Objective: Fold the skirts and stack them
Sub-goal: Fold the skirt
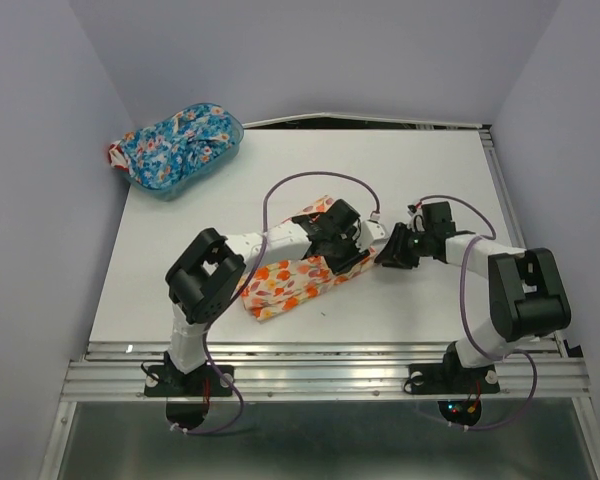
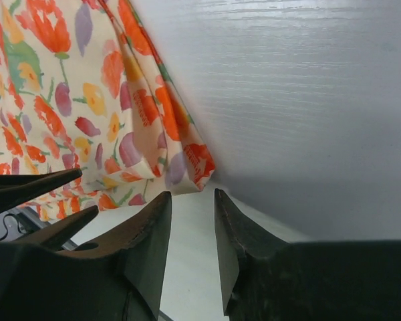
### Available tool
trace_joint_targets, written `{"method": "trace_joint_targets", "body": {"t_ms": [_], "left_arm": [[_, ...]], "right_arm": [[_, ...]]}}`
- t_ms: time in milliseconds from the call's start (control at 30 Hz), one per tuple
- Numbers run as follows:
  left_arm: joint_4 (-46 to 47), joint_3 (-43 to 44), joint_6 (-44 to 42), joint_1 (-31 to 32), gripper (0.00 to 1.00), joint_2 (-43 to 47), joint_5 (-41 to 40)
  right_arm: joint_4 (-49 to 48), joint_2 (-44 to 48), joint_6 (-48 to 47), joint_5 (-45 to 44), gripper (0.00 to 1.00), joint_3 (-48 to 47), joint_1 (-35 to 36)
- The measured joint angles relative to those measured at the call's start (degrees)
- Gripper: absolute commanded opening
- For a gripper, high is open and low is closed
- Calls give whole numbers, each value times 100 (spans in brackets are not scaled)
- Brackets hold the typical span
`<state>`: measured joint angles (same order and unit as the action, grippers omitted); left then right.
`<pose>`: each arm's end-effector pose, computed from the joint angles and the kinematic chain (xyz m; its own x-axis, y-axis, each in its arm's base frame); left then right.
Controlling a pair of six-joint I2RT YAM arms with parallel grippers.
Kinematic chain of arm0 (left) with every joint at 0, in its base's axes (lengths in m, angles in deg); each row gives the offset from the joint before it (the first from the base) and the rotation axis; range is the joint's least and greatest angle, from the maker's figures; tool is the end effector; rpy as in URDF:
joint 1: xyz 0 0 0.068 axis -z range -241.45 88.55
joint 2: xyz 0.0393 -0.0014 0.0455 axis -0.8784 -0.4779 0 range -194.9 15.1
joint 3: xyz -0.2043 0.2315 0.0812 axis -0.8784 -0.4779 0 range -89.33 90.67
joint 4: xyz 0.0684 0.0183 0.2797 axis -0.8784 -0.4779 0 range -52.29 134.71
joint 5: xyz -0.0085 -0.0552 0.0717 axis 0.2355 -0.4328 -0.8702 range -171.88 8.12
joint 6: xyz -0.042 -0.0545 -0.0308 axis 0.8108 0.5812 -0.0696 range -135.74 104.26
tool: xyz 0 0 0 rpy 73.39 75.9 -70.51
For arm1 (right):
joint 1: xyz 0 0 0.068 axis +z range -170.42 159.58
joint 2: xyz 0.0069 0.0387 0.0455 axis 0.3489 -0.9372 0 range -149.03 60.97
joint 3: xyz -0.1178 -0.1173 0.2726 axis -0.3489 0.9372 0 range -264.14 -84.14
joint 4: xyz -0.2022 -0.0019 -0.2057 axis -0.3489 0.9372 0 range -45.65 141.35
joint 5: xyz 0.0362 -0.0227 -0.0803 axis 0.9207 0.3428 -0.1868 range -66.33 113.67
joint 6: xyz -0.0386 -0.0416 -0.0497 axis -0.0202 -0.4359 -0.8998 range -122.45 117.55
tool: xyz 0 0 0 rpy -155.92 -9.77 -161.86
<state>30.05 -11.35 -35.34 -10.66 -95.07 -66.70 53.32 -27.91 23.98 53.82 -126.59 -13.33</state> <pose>0.2929 -0.3853 0.2124 -0.1456 0.6907 -0.7084 0.9659 0.2543 0.0495 0.3128 0.0710 0.1621 -0.9050 0.2754 -0.3243 0.0147 0.7821 0.6229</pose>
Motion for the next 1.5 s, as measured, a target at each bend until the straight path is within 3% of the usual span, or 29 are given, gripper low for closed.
{"method": "trace_joint_targets", "body": {"t_ms": [167, 367, 667, 1000, 1300, 1400, 1500], "left_arm": [[52, 20, -4, 98, 45, -151, -33], [195, 20, 15, 101, 35, -249, -264], [227, 157, 28, 98, 0, -389, -461], [39, 391, 24, 127, 0, -413, -205], [-164, 581, 46, 254, 0, -455, -48], [-164, 601, 46, 254, 11, -557, -37], [-190, 601, 90, 247, 30, -715, -55]], "right_arm": [[-173, -291, 63, 33, 35, 57, 0], [-352, -367, 48, 48, 33, 57, 0], [-544, -520, 31, 48, 22, 57, 0], [-616, -546, 17, 57, 1, 74, 0], [-669, -546, 28, 70, 4, 105, 0], [-654, -533, 37, 52, 10, 105, 0], [-595, -476, 9, 20, 13, 103, 0]]}}
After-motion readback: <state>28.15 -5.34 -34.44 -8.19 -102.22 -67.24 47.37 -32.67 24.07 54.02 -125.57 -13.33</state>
